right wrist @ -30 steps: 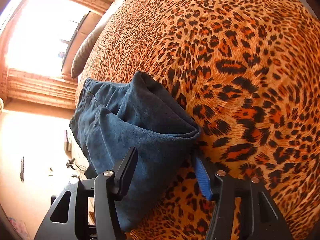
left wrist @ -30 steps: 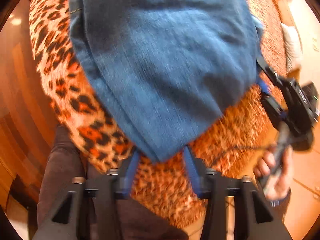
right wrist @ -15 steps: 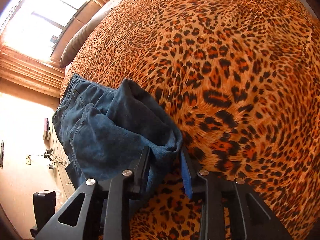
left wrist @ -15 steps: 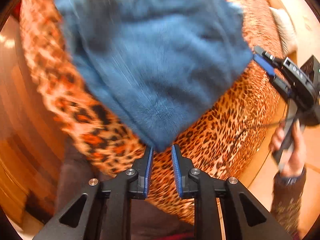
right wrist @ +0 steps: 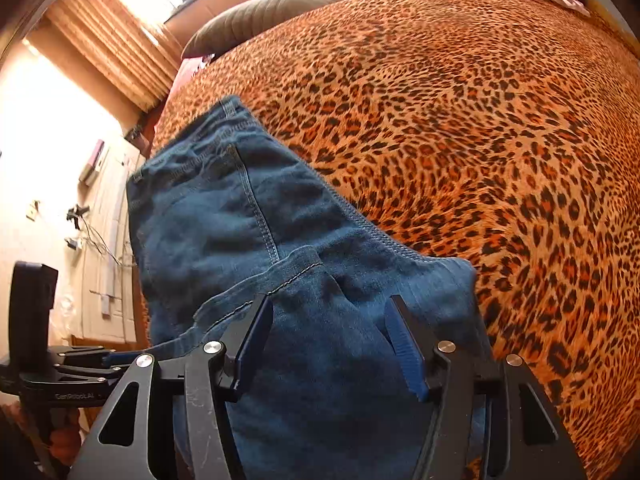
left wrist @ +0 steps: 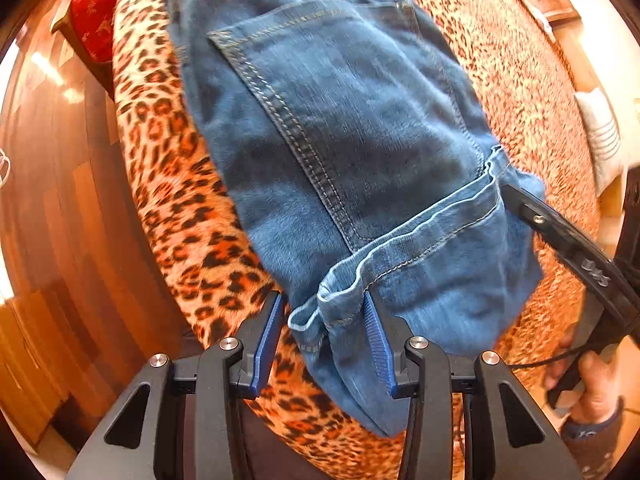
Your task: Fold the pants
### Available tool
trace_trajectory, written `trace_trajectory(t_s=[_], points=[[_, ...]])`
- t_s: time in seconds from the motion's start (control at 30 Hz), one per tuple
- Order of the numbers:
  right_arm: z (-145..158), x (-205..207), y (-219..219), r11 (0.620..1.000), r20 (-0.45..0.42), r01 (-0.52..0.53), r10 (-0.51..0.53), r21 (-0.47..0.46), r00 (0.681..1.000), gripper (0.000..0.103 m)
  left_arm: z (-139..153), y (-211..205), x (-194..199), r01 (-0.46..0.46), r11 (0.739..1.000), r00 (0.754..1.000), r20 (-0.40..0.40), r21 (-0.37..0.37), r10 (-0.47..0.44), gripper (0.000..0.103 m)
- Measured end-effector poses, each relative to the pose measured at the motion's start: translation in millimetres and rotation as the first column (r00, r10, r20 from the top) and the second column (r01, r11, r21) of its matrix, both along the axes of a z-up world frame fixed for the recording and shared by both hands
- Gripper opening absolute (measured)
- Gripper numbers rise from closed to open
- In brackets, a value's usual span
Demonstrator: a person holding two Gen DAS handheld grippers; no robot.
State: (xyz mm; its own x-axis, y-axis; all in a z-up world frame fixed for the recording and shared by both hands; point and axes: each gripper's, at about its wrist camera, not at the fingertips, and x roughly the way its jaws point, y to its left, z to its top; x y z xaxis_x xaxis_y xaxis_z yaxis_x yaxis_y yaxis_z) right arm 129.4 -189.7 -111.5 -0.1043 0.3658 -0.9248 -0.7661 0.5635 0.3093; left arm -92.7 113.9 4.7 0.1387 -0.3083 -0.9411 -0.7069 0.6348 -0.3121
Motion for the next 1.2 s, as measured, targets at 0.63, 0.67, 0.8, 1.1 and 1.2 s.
trace_trajectory(t_s=[0.63,0.67,0.8,1.1,1.2], points=[[29.6,54.9,-4.6,0.978,-0.092,0.204,-0.199,0.05,0.976,0.051,28.1,52.2,12.2,-0.017,1.0,0.989,0.145,0.002,0.017,0.033],[31.6,57.1,6.4,0.979,-0.098,0.198,-0.192,0.056,0.977,0.051,29.3,70.0,12.7,-0.067,0.998,0.985,0.156,-0.012,0.068,0.04],[31.5,62.9,67.2,0.983,-0.116,0.169,-0.161,0.067,0.98,0.06,21.6,136.0,7.6,-0.297,0.943,0.925,0.2,-0.152,0.324,0.065],[3.2,72.6,200.4,1.0,-0.137,0.002,-0.003,-0.007,0.991,0.068,-29.8,189.8,-6.3,-0.483,0.808,0.83,0.118,-0.339,0.546,0.065],[-10.7,68.6,230.6,0.996,-0.099,-0.072,0.066,-0.058,0.993,0.068,-48.8,192.5,-4.2,-0.517,0.76,0.8,0.094,-0.395,0.593,0.065]])
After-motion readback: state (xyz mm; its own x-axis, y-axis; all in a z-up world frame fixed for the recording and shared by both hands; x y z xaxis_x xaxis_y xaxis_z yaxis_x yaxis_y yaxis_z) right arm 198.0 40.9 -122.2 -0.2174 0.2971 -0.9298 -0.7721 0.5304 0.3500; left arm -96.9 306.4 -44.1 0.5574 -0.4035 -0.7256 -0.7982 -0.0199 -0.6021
